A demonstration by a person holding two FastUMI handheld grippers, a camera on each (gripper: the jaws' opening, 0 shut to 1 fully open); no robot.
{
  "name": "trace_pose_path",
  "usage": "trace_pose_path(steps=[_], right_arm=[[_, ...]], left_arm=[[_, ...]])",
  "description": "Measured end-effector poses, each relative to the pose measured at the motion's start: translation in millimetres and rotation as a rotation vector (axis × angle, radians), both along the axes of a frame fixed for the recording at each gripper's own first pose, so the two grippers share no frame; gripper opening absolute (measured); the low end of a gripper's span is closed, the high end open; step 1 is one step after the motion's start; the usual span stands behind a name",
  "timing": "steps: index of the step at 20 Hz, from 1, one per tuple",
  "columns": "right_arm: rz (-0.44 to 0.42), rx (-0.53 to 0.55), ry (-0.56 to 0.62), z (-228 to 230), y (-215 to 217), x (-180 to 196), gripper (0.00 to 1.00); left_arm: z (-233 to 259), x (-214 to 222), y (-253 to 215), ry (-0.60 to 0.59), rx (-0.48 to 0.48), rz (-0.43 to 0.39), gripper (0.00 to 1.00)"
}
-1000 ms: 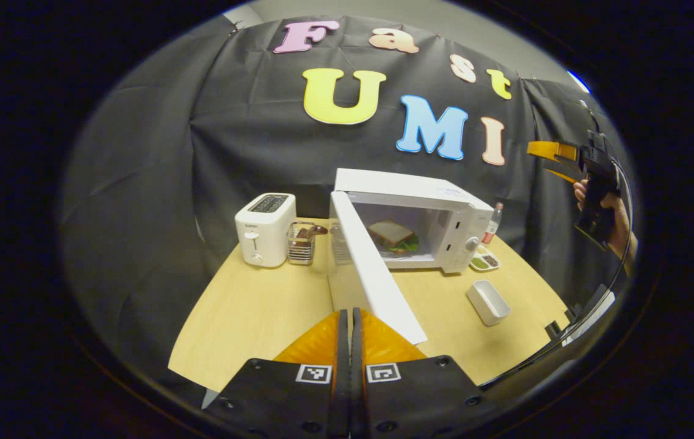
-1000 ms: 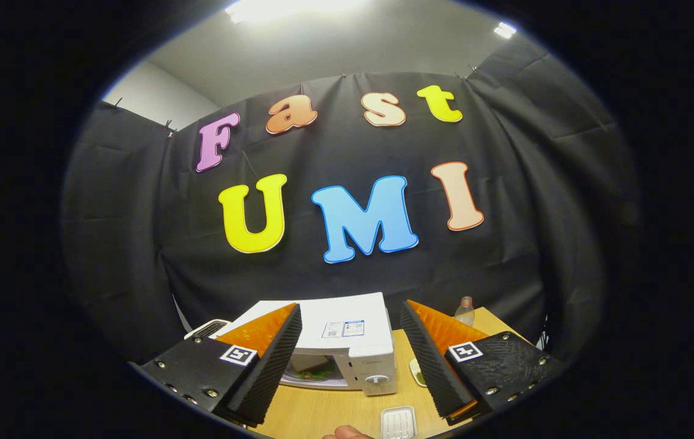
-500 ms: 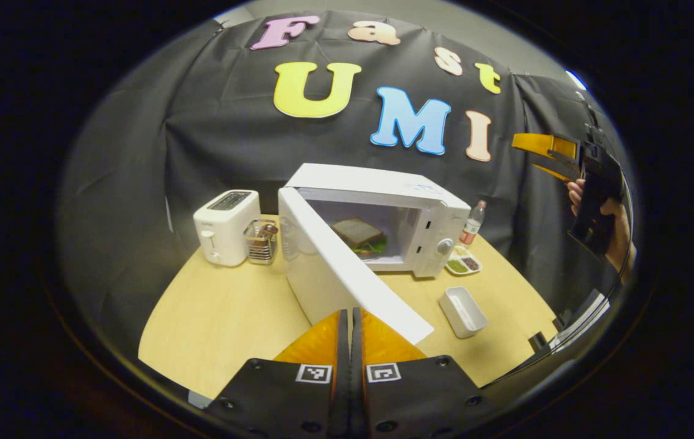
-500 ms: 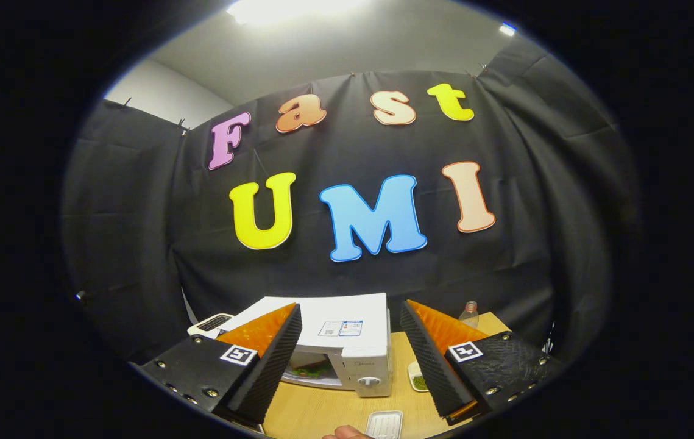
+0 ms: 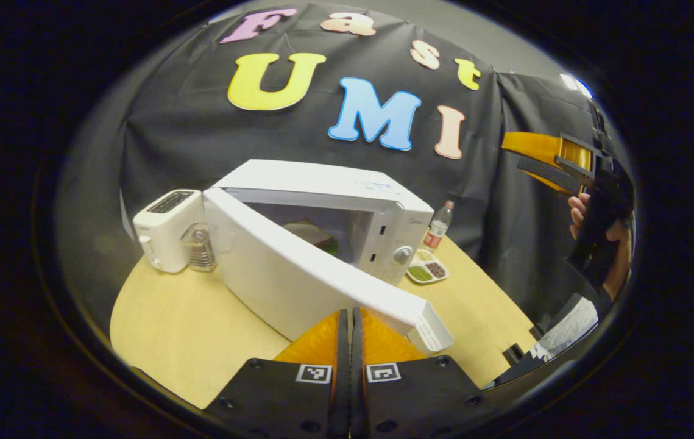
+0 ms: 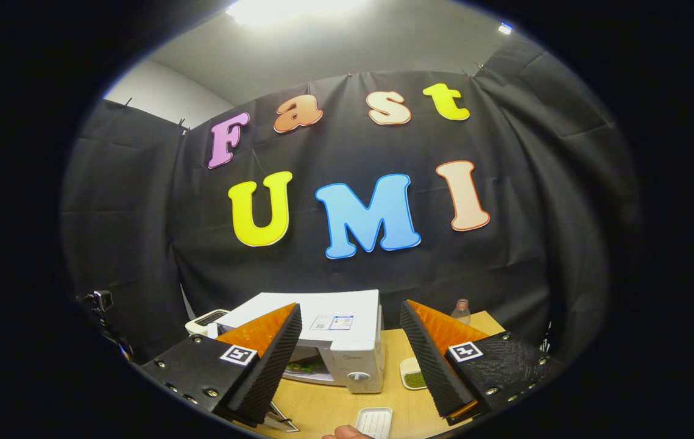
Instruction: Open the microwave oven with the left hand, put the food in, and close the microwave oven.
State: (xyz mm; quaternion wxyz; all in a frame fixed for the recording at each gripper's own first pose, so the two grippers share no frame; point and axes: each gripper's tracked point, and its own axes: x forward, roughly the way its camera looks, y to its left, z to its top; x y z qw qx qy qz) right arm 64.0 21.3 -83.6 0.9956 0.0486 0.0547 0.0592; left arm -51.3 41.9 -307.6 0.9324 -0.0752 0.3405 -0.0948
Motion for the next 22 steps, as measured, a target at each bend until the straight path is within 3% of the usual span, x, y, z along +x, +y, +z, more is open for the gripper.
trace_pose_path(steps=[5,12,22], right_arm=[[-0.067,-0.008,-0.008,1.2,-32.9,-3.8,0.98],[-0.155,-0.024,0.013,-5.1,-73.4,-11.8,0.98],[-0.187,-0.05,0.022,-6.0,-113.3,-13.9,0.98]], left_arm=[[-6.1,32.5,-25.7,-0.004,-0.028,-0.043,0.07],[-14.2,76.1,-40.0,0.004,-0.077,-0.024,0.07],[-27.0,121.5,-62.2,-0.016,-0.12,0.02,0.07]])
